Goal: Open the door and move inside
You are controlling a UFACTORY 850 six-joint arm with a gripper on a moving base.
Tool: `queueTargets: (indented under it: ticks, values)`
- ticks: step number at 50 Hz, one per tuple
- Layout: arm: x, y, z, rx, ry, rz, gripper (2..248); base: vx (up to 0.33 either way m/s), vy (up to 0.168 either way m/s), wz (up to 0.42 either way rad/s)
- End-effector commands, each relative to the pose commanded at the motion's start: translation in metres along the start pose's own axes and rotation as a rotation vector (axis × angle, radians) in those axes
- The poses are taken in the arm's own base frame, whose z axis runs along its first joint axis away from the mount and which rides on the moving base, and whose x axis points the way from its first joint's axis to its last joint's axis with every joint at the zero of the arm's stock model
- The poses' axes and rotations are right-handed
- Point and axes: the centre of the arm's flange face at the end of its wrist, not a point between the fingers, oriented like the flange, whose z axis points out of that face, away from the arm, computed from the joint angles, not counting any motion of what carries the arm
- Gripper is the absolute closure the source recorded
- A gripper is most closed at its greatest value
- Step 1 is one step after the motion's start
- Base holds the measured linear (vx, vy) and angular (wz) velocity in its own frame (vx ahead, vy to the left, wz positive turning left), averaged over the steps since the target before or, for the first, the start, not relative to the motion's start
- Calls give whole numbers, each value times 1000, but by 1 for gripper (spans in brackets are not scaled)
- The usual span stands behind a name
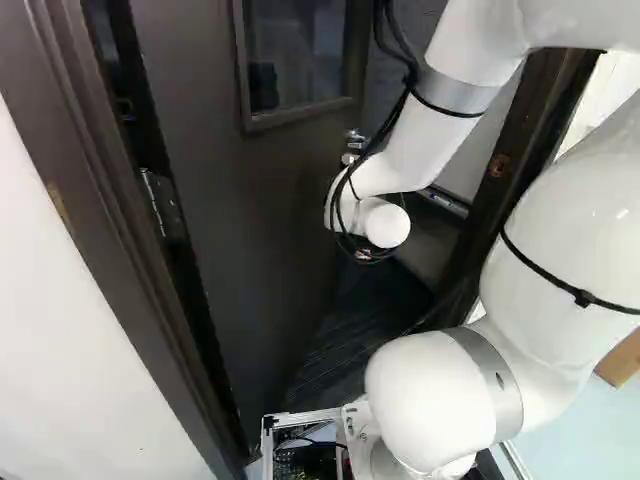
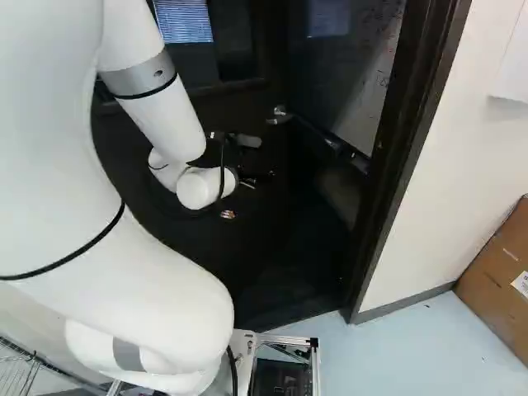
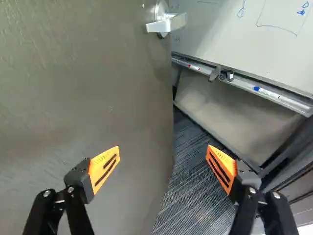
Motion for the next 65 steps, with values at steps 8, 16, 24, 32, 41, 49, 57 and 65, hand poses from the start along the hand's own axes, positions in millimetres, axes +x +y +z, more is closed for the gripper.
queueTargets:
  ticks: [8,16,24,32,41,49,57,65]
  values:
    - [1,-7,4,-6,-3,17,3,0,0,0]
    - [1,-15,8,-9,-6,31,3,0,0,0]
    - [1,-22,12,-11,-9,43,3,0,0,0]
    - [2,-30,15,-13,-12,56,3,0,0,0]
    - [2,-40,20,-13,-16,68,3,0,0,0]
    - [2,-49,23,-8,-19,74,3,0,0,0]
    - [2,-58,26,6,-21,70,3,0,0,0]
    - [2,-68,30,24,-23,63,3,0,0,0]
